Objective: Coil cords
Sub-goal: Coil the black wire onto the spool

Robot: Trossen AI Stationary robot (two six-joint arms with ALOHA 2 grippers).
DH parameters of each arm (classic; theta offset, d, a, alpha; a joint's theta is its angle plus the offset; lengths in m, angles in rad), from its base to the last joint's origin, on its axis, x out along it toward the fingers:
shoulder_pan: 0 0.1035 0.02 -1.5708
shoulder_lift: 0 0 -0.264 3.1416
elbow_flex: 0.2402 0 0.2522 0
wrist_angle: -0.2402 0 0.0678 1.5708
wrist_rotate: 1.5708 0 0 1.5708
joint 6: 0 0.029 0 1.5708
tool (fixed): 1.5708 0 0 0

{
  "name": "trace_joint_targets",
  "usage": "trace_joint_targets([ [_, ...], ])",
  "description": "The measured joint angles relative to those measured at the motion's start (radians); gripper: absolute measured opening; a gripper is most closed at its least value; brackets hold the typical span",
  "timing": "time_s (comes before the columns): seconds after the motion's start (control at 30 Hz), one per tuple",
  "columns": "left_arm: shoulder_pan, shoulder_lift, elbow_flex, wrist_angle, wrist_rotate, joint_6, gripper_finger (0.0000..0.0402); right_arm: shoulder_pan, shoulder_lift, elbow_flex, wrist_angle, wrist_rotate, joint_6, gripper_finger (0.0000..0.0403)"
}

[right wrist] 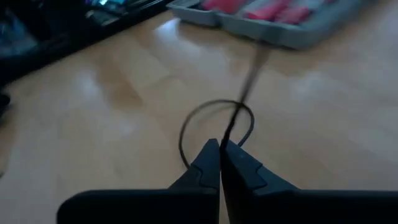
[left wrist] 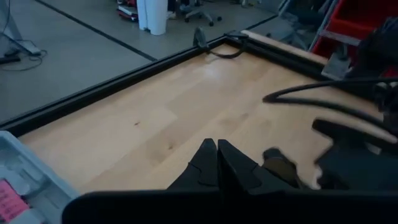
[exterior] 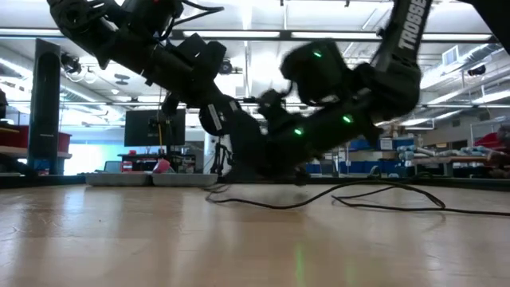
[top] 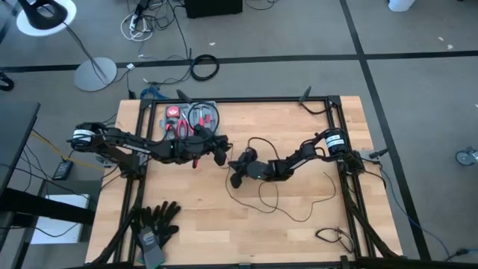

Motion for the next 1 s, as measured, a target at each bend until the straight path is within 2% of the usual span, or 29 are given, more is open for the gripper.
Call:
trace_joint_targets([
  [0.17,0.000,0.000,0.000,0.007,0.033,-0.036,0.0000,-0.007,-0.001,0.100,-0.135,-0.016,-0.136,0.0001],
  [0.4,-0.001,0.000,0.002,0.020,0.074,-0.060,0.0000,-0.020,0.000,0.105,-0.217,-0.001,-0.080,0.0001],
  [0.6,0.000,0.000,0.001,0.037,0.078,-0.056,0.0000,-0.001,0.000,0.105,-0.210,0.001,-0.082,0.0000],
  [0.77,0.001,0.000,0.001,0.043,-0.001,-0.056,0.0000,0.018,0.000,0.126,-0.113,-0.058,-0.183,0.0000],
  [1.0,0.000,0.037,0.001,0.044,-0.017,-0.058,0.0000,0.003,0.000,0.170,-0.123,-0.127,-0.308,0.0000],
])
